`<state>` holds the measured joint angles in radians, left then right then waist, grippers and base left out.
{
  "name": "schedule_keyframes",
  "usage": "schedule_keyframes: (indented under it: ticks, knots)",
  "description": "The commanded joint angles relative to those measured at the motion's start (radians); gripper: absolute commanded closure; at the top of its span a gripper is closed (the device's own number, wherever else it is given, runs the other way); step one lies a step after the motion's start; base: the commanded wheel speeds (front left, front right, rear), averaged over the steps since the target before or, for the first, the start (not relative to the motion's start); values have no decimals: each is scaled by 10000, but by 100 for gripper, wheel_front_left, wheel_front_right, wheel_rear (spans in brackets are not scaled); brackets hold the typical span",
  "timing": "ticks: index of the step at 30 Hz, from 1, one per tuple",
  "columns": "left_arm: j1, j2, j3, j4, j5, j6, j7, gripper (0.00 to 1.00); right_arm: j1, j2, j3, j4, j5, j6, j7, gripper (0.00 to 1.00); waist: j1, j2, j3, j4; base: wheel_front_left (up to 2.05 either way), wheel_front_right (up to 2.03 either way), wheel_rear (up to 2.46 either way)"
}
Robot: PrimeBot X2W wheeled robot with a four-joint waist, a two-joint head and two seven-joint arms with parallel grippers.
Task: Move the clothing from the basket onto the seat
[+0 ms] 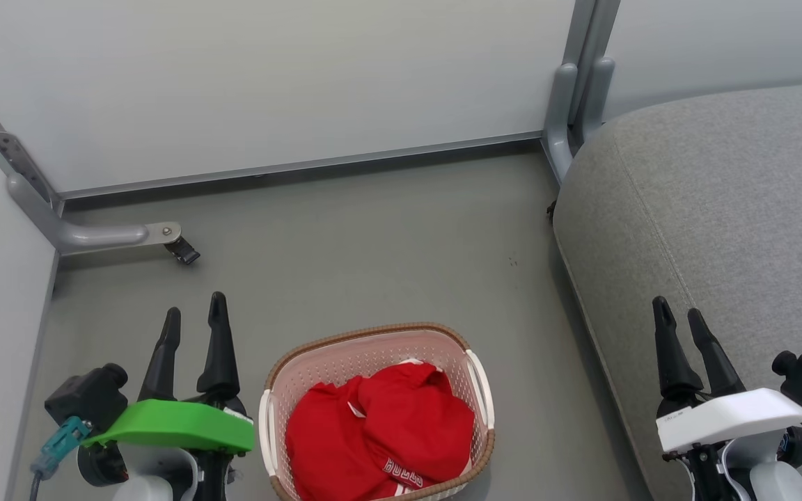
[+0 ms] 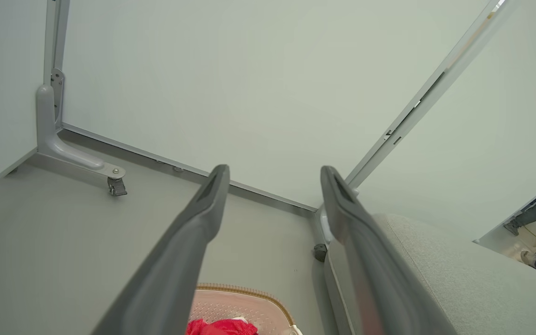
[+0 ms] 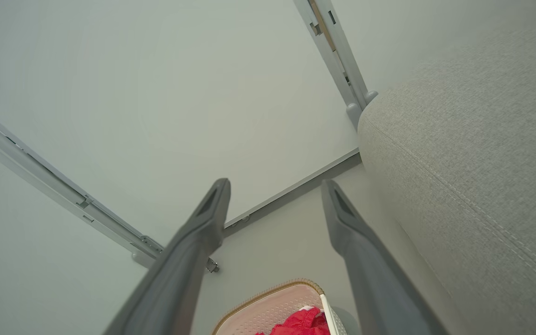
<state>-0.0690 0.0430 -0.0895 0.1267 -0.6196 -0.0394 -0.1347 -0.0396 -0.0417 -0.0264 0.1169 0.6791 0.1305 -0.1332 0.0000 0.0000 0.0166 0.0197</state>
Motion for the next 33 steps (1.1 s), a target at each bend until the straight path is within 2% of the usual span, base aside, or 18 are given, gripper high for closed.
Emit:
schedule_keyframes:
  ticks: [1,12,33]
  knots:
    - [30,75,-42,-113,277,56,-109,0,17,-69,19,-60,-341,3,-123,0,0,0,3,7,0,0,0]
    - [62,82,-324,91,1756,190,-380,0,48,-78,144,83,-1738,3,-399,0,0,0,-5,38,0,0,0]
    - [71,91,-738,246,3516,317,-839,0,48,-95,274,190,-3691,3,-859,0,0,0,36,100,0,0,0]
